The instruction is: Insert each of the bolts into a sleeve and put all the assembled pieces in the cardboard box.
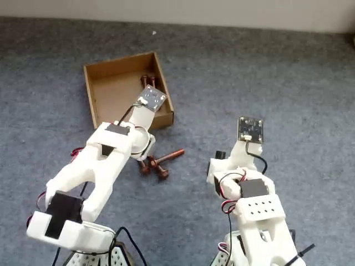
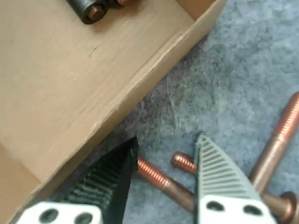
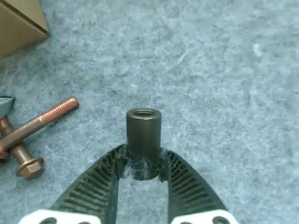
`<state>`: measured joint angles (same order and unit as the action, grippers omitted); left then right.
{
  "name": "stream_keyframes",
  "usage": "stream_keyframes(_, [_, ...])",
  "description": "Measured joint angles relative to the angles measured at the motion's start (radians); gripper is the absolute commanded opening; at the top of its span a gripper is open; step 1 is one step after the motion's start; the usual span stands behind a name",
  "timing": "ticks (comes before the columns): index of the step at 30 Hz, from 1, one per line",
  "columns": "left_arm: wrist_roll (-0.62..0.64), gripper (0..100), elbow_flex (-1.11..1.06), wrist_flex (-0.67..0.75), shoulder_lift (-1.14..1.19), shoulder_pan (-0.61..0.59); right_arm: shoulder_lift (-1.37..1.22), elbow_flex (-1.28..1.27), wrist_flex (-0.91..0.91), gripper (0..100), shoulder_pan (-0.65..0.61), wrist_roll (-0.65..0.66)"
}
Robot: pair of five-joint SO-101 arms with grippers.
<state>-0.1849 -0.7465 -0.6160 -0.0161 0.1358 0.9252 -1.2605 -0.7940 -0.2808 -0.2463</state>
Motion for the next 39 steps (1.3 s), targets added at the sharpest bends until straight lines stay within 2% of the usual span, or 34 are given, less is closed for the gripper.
stream_keyframes(6, [0.003, 10, 0.043, -0.011, 0.020, 0.000, 0.000, 0.000, 0.000, 0.5, 0.000, 0.000])
stream_keyframes(15, [0.003, 9, 0.057, -0.170, 0.017, -0.077, 0.000, 0.000, 0.000, 0.5, 0.000, 0.000])
stream_keyframes(21, [0.003, 2, 0.084, -0.305, 0.015, -0.091, 0.000, 0.000, 0.000, 0.5, 0.000, 0.000])
stream_keyframes(28, [0.003, 2, 0.087, -0.413, 0.009, -0.094, 0.000, 0.000, 0.000, 0.5, 0.000, 0.000])
stream_keyframes(36, [0.002, 2, 0.072, -0.431, -0.032, -0.095, 0.000, 0.000, 0.000, 0.5, 0.000, 0.000])
stream_keyframes(39, [-0.002, 7, 0.069, -0.465, -0.114, -0.089, 0.000, 0.000, 0.000, 0.5, 0.000, 0.000])
